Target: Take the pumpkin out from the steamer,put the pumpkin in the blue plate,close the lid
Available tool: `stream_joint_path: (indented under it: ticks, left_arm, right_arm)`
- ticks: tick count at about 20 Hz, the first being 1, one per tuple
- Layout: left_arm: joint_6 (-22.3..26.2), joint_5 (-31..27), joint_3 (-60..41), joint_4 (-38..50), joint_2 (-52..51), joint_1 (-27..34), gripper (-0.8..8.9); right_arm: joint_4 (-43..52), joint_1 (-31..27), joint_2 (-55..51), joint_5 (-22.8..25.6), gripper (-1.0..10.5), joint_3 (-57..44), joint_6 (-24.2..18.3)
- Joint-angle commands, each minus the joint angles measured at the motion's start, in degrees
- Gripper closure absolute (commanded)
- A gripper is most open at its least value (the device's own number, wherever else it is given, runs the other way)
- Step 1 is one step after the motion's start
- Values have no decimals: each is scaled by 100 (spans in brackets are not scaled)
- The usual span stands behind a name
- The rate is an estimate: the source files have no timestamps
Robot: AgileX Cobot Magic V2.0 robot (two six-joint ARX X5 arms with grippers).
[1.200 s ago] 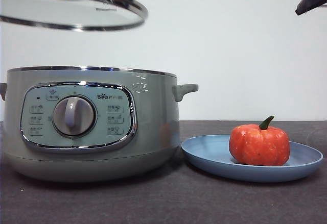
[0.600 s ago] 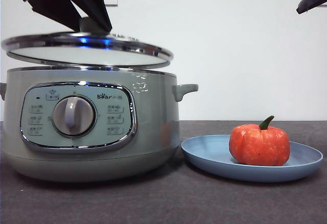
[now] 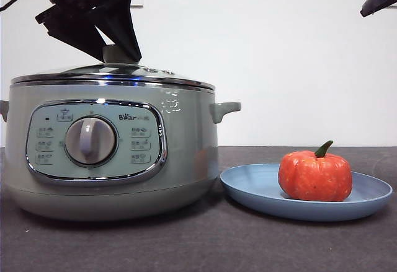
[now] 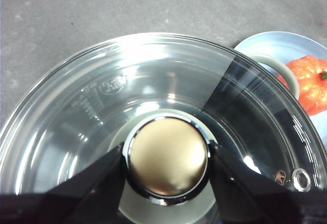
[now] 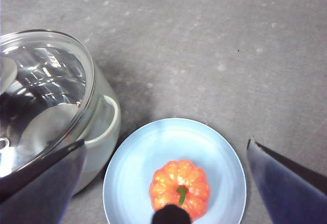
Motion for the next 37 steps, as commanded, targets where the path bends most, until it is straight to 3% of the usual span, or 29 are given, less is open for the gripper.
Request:
stream_joint_path:
  ticks: [1, 3, 5, 6, 14, 16, 17, 18, 19, 24, 27, 32, 34, 37]
  left_arm:
    - [31, 74, 61, 15, 7, -7, 822]
    - [52, -7, 61, -111, 7, -2, 748]
    - [48, -13, 61, -98, 4, 2, 420]
    - [50, -7, 61, -52, 4, 2, 360]
    - [50, 20, 63, -155, -811, 2, 377]
    - [85, 22, 63, -448, -1187, 2, 379]
    - [225, 22, 63, -627, -1377, 2, 447]
    - [365, 22, 63, -785, -1521, 2, 602]
    - [529, 17, 63, -968, -1674, 2, 844]
    - [525, -223, -120, -1193, -2277, 13, 821]
    - [330, -509, -988, -782, -3005, 13, 821]
    - [-280, -1080, -2575, -190, -4903, 13, 821]
    - [-540, -1102, -2581, -269, -5219, 13, 821]
    - [-557, -1167, -2575, -286, -5351, 13, 816]
  right_arm:
    - [33, 2, -4, 31, 414, -24, 52]
    - [33, 2, -4, 31, 414, -24, 52]
    - [33, 2, -4, 28, 415, -24, 52]
    - [33, 2, -4, 28, 414, -24, 52]
    - [81, 2, -4, 17, 416, -24, 35]
    - [79, 2, -4, 20, 515, -26, -20]
    - [79, 2, -4, 20, 666, -26, -24]
    - [70, 4, -17, 17, 799, -26, -74]
    - [57, 4, -59, 17, 957, -28, -175]
    - [459, 9, -675, 20, 957, -439, -299]
    - [1150, 9, -1410, 17, 957, -1270, -269]
    - [1991, 13, -2638, 37, 957, -2594, 345]
    - [1971, 7, -2677, 35, 946, -2601, 398]
    - [1930, 7, -2675, 33, 946, -2599, 396]
